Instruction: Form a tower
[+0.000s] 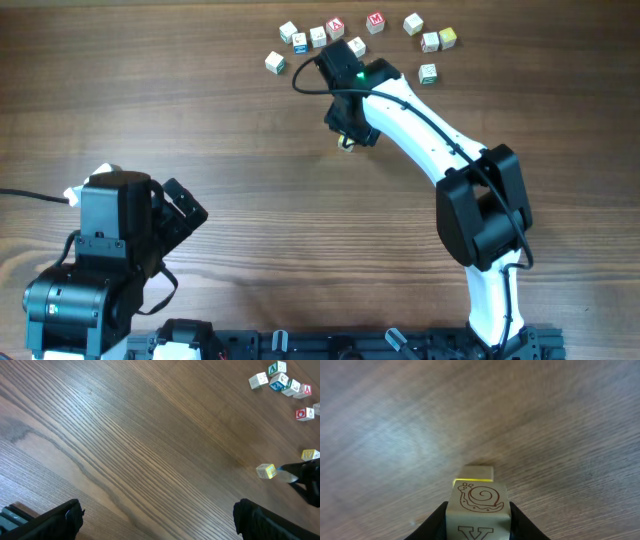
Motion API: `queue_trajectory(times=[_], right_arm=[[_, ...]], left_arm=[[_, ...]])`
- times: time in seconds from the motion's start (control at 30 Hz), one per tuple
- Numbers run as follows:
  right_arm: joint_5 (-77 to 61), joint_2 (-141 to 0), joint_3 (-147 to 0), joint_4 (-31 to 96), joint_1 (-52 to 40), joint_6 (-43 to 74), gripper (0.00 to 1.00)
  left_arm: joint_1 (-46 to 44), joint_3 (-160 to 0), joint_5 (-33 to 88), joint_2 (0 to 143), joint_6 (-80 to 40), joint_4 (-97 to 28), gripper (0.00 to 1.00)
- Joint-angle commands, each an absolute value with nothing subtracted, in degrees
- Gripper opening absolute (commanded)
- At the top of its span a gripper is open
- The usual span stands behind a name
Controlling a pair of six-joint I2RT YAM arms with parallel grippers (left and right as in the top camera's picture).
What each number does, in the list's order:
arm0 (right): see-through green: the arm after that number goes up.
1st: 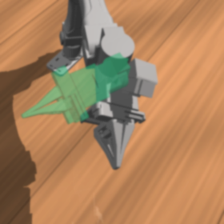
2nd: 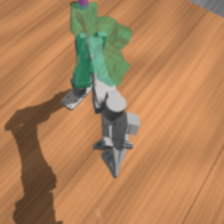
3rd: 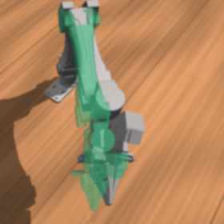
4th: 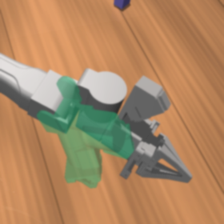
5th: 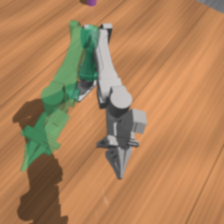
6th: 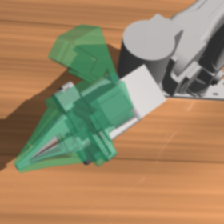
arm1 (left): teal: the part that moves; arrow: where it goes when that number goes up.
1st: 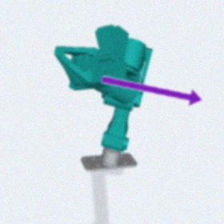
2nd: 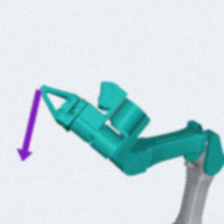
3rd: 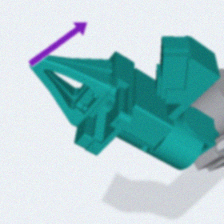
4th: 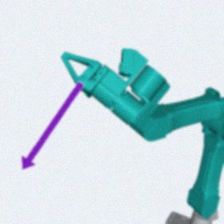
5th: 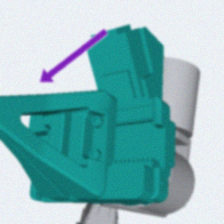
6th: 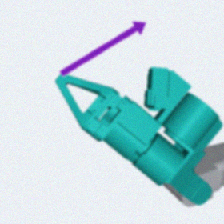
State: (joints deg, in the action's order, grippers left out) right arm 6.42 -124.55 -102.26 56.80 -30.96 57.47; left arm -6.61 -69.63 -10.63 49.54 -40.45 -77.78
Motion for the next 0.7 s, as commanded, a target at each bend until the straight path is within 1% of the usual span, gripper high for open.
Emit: queue_trajectory(times=[0.0, 0.2, 0.23, 0.27, 0.3, 0.33, 0.37, 0.4, 0.5, 0.53, 0.6, 0.67], right_arm=[[4.6, -124.5, -100.8, 55.4, -31.1, 58.5, 0.35], [3.9, -125.8, -100.8, 54.7, -31.1, 58.5, 0.38], [3.9, -126.2, -100.8, 54.6, -31.1, 58.5, 0.43], [4.0, -126.2, -100.8, 54.5, -31.1, 58.5, 0.53], [3.9, -126.2, -100.8, 54.2, -31.1, 58.5, 0.65], [3.9, -126.2, -100.9, 54.0, -31.1, 58.5, 0.74], [3.6, -126.2, -100.9, 54.0, -31.1, 58.5, 0.92], [3.3, -126.2, -100.9, 54.0, -31.1, 58.5, 1.0], [3.2, -126.3, -100.7, 54.0, -31.6, 57.9, 0.98], [3.3, -126.9, -100.7, 54.0, -31.6, 57.2, 0.94], [3.3, -128.3, -100.7, 54.0, -31.6, 57.2, 0.9], [3.3, -130.0, -100.7, 54.0, -31.6, 57.2, 0.82]], left_arm=[[-6.2, -69.4, -10.5, 49.5, -41.2, -77.6, 1.0], [-6.2, -69.4, -10.5, 49.5, -41.2, -77.6, 1.0], [-6.2, -69.4, -10.5, 49.5, -41.2, -77.6, 1.0], [-6.2, -69.4, -10.5, 49.5, -41.2, -77.6, 1.0], [-6.2, -69.4, -10.5, 49.5, -41.2, -77.6, 1.0], [-6.2, -69.4, -10.5, 49.5, -41.2, -77.6, 1.0], [-6.2, -69.4, -10.5, 49.5, -41.2, -77.6, 1.0], [-6.2, -69.4, -10.5, 49.5, -41.2, -77.7, 1.0], [-6.3, -69.4, -10.5, 49.5, -41.2, -77.6, 1.0], [-6.2, -69.4, -10.5, 49.5, -41.2, -77.7, 1.0], [-6.3, -69.4, -10.5, 49.5, -41.2, -77.6, 1.0], [-6.2, -69.4, -10.5, 49.5, -41.2, -77.6, 1.0]])
